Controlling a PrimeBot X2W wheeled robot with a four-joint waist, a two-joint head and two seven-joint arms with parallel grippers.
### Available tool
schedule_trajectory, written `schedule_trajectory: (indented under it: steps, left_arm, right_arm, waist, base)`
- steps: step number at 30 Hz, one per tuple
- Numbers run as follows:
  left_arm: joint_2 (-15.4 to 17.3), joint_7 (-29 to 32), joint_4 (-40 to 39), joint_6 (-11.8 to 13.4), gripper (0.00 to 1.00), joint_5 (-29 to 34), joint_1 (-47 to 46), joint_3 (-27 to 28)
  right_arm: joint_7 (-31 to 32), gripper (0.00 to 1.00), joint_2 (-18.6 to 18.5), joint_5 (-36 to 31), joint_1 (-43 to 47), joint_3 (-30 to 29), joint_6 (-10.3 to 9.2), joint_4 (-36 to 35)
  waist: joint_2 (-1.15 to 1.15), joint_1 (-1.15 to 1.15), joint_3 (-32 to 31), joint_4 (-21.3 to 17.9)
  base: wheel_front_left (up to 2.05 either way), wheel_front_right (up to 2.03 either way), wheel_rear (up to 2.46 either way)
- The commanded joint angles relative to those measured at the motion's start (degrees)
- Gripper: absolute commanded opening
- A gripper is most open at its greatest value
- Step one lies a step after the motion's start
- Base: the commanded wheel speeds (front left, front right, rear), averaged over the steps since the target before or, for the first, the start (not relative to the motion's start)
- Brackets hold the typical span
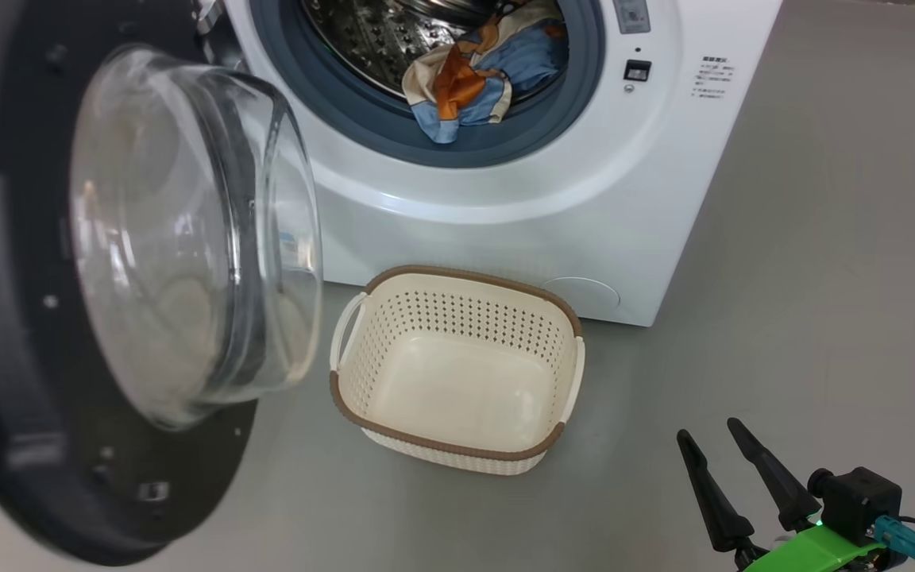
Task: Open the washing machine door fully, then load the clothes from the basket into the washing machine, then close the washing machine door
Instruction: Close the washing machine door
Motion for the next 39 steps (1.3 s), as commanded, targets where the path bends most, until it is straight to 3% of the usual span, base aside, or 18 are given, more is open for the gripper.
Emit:
schedule_trajectory:
  steps: [1,17,25,39]
  left_arm:
    - [1.9,0.8,-4.4,-0.4,0.00,-0.5,-0.8,0.9]
    - [-5.7,-3.3,-13.5,-0.4,0.00,1.1,-5.2,-8.0]
    - [-9.6,-8.6,-13.0,-0.4,0.00,3.2,-9.5,-12.8]
    - [-12.3,-19.6,-7.0,-0.4,0.00,5.6,-15.3,-17.2]
  right_arm:
    - [-0.7,1.00,-0.2,0.1,0.3,1.0,0.17,-1.5]
    - [-0.7,1.00,1.0,-0.1,-1.3,0.0,0.17,-1.7]
    - [-0.7,1.00,2.0,-0.3,-2.1,-0.5,0.17,-2.2]
    - [-0.7,1.00,3.2,-0.5,-3.5,-0.8,0.17,-2.4]
  waist:
    - [0.00,0.00,0.0,-0.6]
    - [0.00,0.00,1.7,-6.1]
    - [0.00,0.00,3.0,-9.4]
    - [0.00,0.00,4.3,-16.2]
  base:
    - [0.00,0.00,0.00]
    - [0.00,0.00,0.00]
    - [0.00,0.00,0.00]
    - [0.00,0.00,0.00]
